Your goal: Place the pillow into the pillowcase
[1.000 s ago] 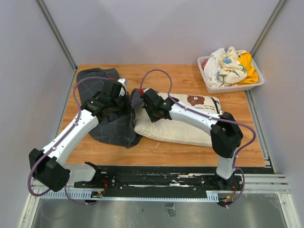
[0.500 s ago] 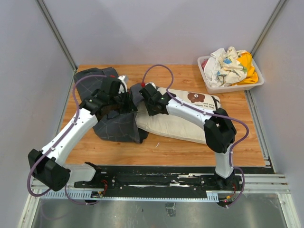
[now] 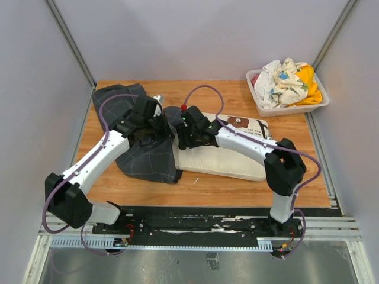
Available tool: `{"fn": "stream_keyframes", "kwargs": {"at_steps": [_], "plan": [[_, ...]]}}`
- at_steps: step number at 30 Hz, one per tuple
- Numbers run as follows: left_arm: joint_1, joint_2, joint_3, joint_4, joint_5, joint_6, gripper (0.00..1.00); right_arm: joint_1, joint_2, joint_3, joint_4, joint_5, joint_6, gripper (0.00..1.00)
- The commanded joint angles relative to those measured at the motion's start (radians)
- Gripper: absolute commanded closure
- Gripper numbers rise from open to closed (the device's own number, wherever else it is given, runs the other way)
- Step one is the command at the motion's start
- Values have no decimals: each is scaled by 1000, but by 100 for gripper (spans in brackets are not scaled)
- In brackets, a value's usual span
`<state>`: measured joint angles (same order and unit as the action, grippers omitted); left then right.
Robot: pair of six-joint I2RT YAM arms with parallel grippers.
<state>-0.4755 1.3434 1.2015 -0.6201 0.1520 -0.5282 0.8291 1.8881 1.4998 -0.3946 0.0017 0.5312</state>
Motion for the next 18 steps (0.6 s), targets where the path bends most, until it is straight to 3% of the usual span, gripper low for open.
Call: {"fn": "stream_keyframes", "kwargs": {"at_steps": [1,9,18], "plan": [[-8,6,-23,46,-15,2,100,-23,-178,-88,-54,88,26,38],[-8,20,28,34,-17,1,100,-58,-292,-210,-157,307,-2,25],[-8,71,154,-8,-27,15,100,-87,-107,-171,-98,352,-26,19]]}}
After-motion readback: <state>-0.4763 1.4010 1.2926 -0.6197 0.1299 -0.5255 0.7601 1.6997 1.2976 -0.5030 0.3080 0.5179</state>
